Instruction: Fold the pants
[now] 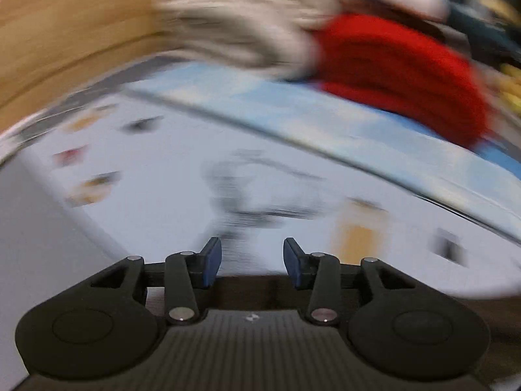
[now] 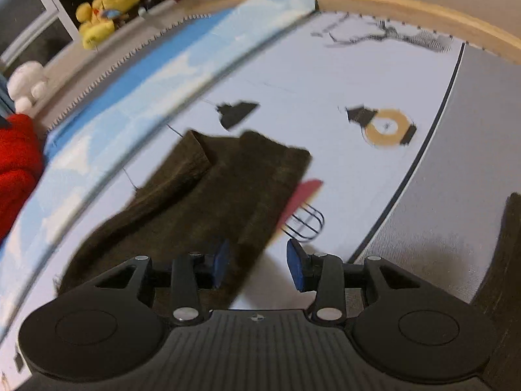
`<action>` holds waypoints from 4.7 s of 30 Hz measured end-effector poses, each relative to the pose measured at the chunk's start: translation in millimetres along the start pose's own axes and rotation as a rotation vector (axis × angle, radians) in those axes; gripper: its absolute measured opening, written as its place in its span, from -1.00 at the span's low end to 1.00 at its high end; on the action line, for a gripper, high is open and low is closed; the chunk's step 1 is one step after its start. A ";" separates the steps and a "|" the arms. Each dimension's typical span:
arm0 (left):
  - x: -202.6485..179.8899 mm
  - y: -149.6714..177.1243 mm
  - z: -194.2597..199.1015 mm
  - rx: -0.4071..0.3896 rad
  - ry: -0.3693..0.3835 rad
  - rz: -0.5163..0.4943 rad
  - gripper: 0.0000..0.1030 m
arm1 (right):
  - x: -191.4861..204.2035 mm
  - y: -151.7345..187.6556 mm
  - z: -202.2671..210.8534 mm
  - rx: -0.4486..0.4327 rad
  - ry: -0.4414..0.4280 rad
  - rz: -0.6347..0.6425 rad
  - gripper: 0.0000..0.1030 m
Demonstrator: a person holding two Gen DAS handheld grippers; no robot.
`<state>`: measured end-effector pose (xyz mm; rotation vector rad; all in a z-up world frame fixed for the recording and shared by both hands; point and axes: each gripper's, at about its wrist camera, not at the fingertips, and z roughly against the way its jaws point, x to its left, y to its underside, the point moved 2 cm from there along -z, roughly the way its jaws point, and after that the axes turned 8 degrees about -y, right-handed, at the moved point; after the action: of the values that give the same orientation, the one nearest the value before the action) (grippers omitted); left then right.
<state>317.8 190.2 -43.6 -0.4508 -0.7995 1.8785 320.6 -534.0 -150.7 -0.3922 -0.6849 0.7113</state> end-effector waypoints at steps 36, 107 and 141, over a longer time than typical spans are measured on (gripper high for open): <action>-136.7 77.5 63.2 0.149 0.799 -0.563 -0.16 | -59.0 -35.0 97.6 -0.207 0.090 -0.042 -0.42; 54.1 61.4 -66.2 0.317 0.078 -0.279 0.00 | -68.5 -6.2 15.6 -0.102 0.198 -0.049 -0.80; 127.7 144.7 32.5 0.483 0.175 -0.292 0.25 | -192.3 46.4 259.3 0.020 0.191 0.119 -0.15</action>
<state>148.0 254.7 -116.6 -0.1772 -0.2599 1.6578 13.2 -611.2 -74.0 -0.4786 -0.4764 0.7820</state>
